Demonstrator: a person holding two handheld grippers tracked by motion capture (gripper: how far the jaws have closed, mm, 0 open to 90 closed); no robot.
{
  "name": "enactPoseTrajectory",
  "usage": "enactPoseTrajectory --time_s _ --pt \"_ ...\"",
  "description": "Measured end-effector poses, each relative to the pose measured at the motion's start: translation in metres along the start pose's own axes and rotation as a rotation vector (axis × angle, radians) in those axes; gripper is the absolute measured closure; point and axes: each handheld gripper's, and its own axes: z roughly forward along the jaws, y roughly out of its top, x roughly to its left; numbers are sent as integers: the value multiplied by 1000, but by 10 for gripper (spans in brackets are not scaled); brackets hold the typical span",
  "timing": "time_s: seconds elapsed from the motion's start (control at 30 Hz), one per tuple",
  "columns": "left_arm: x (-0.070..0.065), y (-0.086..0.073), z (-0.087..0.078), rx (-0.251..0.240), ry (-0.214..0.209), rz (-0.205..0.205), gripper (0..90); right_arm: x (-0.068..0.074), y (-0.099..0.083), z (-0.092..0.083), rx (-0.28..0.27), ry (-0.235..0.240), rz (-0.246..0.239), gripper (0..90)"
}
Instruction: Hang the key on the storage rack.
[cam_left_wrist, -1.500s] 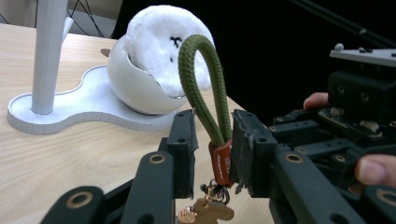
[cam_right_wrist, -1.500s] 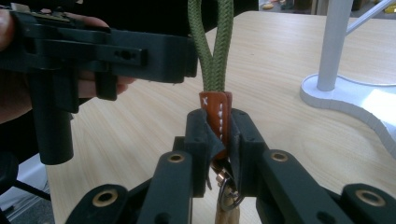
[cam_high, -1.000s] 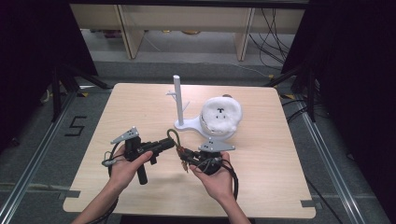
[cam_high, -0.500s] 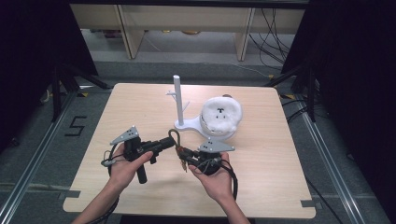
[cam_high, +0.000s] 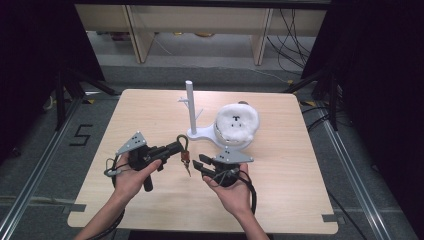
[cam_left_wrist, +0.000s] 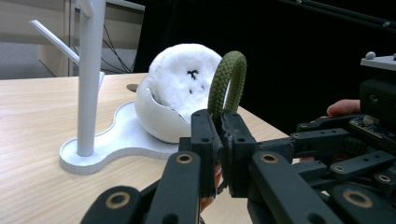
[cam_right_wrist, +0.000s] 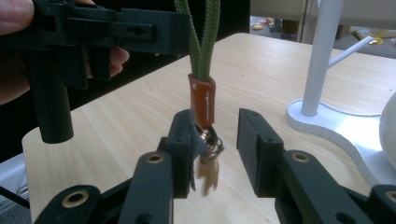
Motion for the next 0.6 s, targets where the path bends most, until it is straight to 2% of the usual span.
enactPoseTrajectory --time_s 0.2,0.23,0.27,0.33,0.4,0.53,0.57,0.6 --pt "3 4 -1 -2 19 20 843 -2 0 -3 -5 -7 -19 662" --pt "5 5 -2 -1 28 24 843 -3 0 -6 4 -20 -8 660" --pt "6 6 -2 0 30 24 843 -4 0 -8 3 -29 -24 660" --pt "7 6 -2 -1 34 25 843 -5 -1 -8 -9 -21 -28 659" --pt "9 7 -2 -3 41 26 843 -8 -1 -13 -6 -38 -33 658" --pt "11 9 -2 -3 46 28 843 -11 -3 -17 -11 -47 -22 653" --pt "11 9 -1 -5 48 25 843 -10 -4 -21 -8 -65 -1 649" --pt "12 10 -1 -6 49 23 843 -10 -4 -21 -8 -65 -1 649"
